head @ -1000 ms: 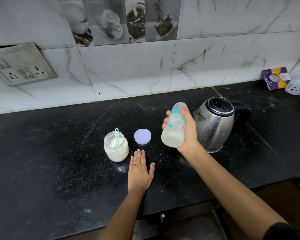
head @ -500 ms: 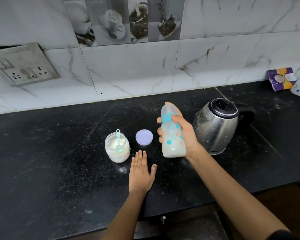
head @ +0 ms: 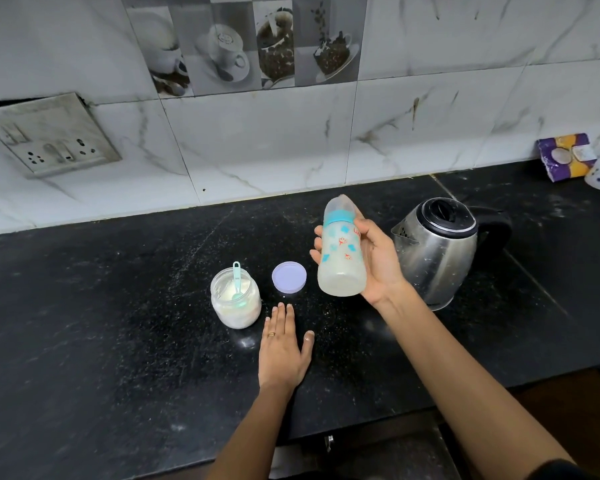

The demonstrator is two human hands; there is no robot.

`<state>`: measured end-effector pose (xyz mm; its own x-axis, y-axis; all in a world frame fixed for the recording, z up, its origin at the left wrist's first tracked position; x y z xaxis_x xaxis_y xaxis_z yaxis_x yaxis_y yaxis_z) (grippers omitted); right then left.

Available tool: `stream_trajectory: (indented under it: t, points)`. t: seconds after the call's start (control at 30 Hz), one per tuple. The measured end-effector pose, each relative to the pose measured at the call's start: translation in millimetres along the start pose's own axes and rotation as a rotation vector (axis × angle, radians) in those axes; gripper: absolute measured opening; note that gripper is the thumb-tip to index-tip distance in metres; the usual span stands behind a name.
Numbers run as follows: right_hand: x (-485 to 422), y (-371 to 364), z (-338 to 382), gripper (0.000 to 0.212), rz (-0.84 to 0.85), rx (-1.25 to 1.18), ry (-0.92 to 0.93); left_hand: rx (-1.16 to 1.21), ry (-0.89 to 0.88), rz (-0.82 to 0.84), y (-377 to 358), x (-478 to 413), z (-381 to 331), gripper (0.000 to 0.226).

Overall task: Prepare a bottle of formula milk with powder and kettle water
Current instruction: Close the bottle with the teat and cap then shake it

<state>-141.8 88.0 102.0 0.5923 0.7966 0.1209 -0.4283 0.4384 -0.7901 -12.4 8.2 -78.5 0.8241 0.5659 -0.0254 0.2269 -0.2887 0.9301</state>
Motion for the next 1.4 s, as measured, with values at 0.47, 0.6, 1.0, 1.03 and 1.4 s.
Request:
stream_trajectory:
  t: [0.47, 0.6, 1.0, 1.03, 1.4]
  points:
    - [-11.8, -7.7, 2.7, 0.049, 0.340, -0.334, -0.195, 0.006, 0.000, -0.012, -0.9, -1.4, 0.0, 0.085]
    - [-18.2, 2.9, 3.7, 0.039, 0.215, -0.404, -0.214, -0.003, -0.001, -0.012, -0.8, -0.4, -0.2, 0.084]
    - [-10.9, -5.7, 1.4, 0.041, 0.173, -0.204, -0.134, -0.004, -0.006, -0.026, -0.2, 0.1, -0.4, 0.084]
    - [-9.7, -8.5, 1.6, 0.040, 0.168, -0.185, -0.112, -0.005, -0.006, -0.027, -0.4, -0.1, -0.5, 0.083]
    - [-12.7, -12.2, 2.6, 0.061, 0.153, -0.305, -0.102, 0.011, -0.008, -0.034, 0.7, 0.7, -1.1, 0.077]
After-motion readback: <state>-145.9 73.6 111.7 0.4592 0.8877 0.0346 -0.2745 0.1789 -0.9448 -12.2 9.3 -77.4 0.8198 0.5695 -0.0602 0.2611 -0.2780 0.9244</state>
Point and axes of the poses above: each hand's wrist, its own x-axis away from the middle knuckle, its own y-axis out of the back of the hand, z = x × y, the point moved 3 cm from there along -x, towards the middle knuckle, and after that the axes turned 1 degree about y, right-handed, at the moved point
